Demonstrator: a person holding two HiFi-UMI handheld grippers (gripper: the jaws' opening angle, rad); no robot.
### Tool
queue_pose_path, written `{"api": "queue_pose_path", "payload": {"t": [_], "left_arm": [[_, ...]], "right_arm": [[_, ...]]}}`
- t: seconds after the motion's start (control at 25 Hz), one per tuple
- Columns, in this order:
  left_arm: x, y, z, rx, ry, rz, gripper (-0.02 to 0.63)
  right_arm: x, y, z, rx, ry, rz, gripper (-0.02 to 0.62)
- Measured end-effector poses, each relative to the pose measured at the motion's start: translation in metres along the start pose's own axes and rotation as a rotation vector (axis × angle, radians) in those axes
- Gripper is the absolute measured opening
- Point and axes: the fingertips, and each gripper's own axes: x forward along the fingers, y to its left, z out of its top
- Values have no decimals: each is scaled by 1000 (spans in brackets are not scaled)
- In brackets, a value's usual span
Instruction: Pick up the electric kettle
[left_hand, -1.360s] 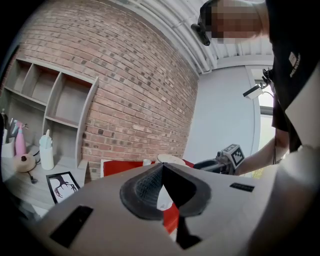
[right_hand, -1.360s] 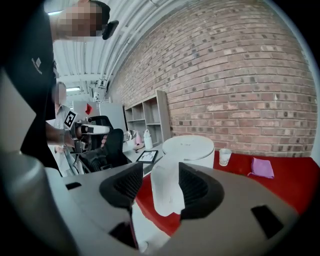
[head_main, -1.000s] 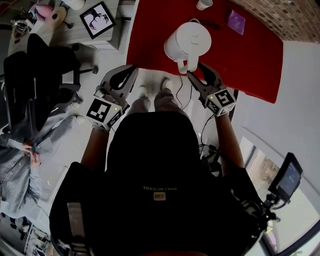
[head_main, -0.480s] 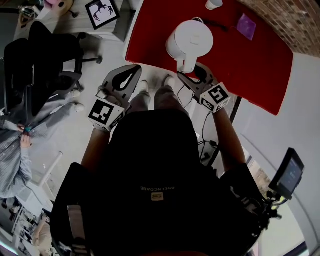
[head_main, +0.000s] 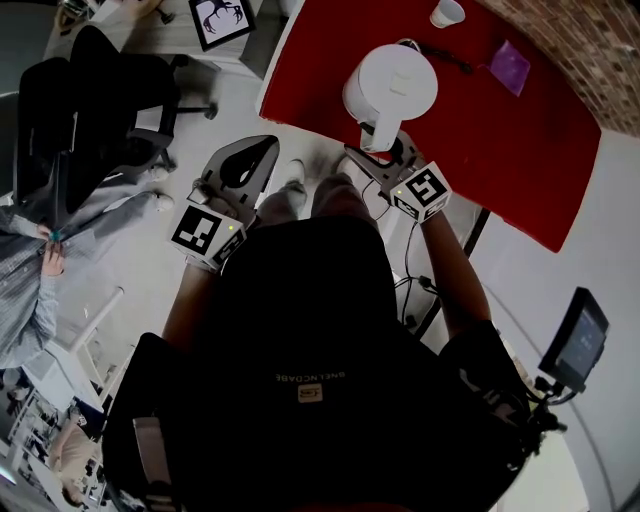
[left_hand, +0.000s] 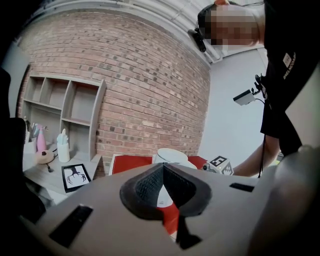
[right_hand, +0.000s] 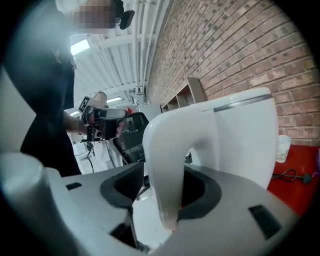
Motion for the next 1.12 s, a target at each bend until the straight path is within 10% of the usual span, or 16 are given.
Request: {"api": "queue_pose_path", "payload": {"t": [1.12], "left_arm": [[-23, 3, 10, 21, -12, 60, 6]], "right_arm": [[19, -1, 25, -93, -59, -50, 120]]}}
